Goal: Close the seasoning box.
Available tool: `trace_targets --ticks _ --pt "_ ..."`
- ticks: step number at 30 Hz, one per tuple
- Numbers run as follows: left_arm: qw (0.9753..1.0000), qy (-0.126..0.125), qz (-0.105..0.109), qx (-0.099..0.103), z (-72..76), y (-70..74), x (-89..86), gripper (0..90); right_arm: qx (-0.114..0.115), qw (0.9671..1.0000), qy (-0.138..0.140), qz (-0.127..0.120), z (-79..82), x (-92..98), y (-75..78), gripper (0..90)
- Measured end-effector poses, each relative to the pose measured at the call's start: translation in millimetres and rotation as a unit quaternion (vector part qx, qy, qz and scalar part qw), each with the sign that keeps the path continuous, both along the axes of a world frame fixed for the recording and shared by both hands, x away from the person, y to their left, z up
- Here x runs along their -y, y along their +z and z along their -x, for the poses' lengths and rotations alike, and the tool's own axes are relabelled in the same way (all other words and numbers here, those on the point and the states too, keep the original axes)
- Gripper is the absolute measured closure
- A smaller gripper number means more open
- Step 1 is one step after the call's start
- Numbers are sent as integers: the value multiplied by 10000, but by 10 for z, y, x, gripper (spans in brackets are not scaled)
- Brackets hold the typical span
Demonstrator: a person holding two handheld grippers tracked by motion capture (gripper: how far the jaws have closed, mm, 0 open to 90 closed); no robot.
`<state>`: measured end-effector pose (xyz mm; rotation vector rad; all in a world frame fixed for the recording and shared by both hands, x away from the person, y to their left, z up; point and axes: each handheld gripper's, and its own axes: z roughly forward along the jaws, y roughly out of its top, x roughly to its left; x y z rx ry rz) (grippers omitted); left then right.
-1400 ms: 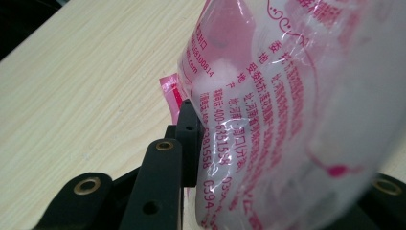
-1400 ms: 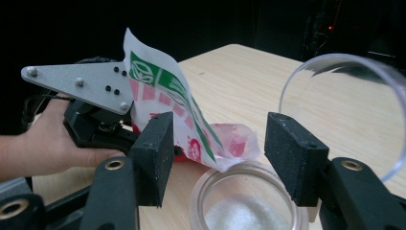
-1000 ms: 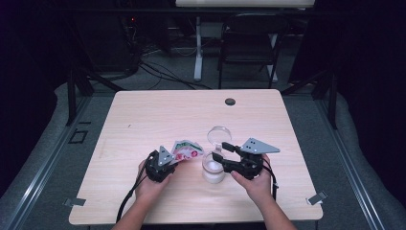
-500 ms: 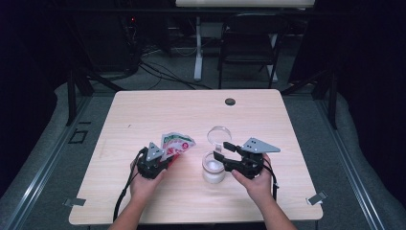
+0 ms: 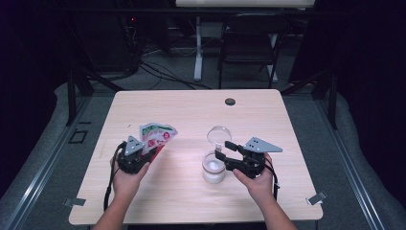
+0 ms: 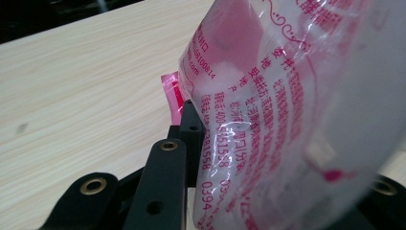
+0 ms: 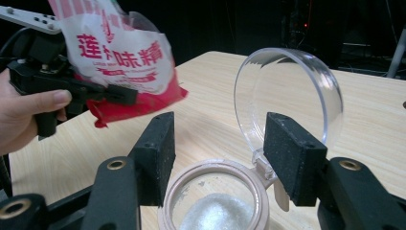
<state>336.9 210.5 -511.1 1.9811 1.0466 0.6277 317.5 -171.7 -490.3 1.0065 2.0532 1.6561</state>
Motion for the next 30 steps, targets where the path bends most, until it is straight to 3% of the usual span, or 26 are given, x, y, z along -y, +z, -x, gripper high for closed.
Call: trace_targets --ticks 5,15,20,24,30 --pt "9995 294 -87 32 94 -32 -268 763 -9 10000 -23 20 -2 1 -3 444" --pt "9959 815 398 -38 125 -148 -624 762 -27 10000 -36 88 -2 -23 -19 448" --pt "9954 950 58 -78 96 -206 -699 761 -33 9999 -71 73 -7 -24 -27 450" --pt "9939 1089 -54 -132 69 -240 -753 759 -42 9999 -80 97 -14 -16 -30 451" --pt "9921 1238 -33 -202 55 -269 -857 757 -53 9999 -69 117 -19 -27 -41 452"
